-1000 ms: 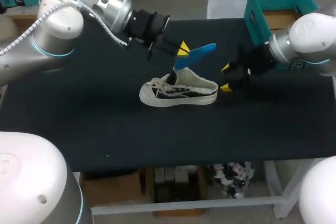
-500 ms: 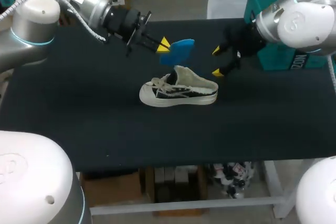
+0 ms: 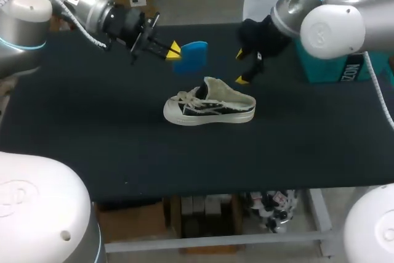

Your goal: Open the shoe tongue, take the insole out of the shoe, put the insole back into the shoe, and pack the shoe into the shoebox

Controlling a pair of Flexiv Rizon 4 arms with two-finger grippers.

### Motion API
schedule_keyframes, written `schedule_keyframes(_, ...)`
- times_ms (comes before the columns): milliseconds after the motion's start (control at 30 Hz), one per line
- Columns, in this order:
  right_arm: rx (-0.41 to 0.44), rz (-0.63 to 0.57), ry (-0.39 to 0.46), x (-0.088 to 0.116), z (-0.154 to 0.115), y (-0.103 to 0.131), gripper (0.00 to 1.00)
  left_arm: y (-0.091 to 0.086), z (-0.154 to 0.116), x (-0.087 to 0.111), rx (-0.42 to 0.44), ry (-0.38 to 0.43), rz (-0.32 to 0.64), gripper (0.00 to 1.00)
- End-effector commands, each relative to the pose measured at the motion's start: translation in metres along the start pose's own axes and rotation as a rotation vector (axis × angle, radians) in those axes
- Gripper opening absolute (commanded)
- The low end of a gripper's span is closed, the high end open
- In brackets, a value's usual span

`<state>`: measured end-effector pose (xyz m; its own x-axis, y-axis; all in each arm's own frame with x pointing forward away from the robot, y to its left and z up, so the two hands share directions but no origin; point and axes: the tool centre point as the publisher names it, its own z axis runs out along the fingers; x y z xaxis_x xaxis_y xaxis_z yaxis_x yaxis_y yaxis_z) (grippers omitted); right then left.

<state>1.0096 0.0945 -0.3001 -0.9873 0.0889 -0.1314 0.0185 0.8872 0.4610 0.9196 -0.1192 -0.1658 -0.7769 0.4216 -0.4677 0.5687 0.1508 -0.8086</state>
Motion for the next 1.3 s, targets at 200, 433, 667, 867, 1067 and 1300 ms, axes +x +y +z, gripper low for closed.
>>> schedule_keyframes(200, 0.255, -0.038, -0.013, 0.012, 0.016, 0.017, 1.00, 0.015, -0.033, 0.026, 0.036, -0.033, -0.020, 0.00)
schedule_keyframes(433, 0.300, -0.046, 0.018, 0.014, 0.027, 0.024, 1.00, 0.024, -0.046, 0.038, 0.021, -0.061, -0.058, 0.00)
schedule_keyframes(667, 0.344, -0.057, 0.041, 0.011, 0.043, 0.035, 1.00, 0.030, -0.057, 0.052, 0.004, -0.084, -0.082, 0.00)
schedule_keyframes(867, 0.384, -0.058, 0.060, 0.013, 0.057, 0.034, 1.00, 0.033, -0.067, 0.063, -0.002, -0.101, -0.090, 0.00)
schedule_keyframes(1067, 0.405, -0.055, 0.076, 0.014, 0.074, 0.029, 1.00, 0.038, -0.069, 0.068, -0.011, -0.104, -0.101, 0.00)
schedule_keyframes(1300, 0.437, -0.029, 0.061, 0.012, 0.083, 0.025, 0.00, 0.044, -0.069, 0.069, -0.024, -0.105, -0.118, 0.00)
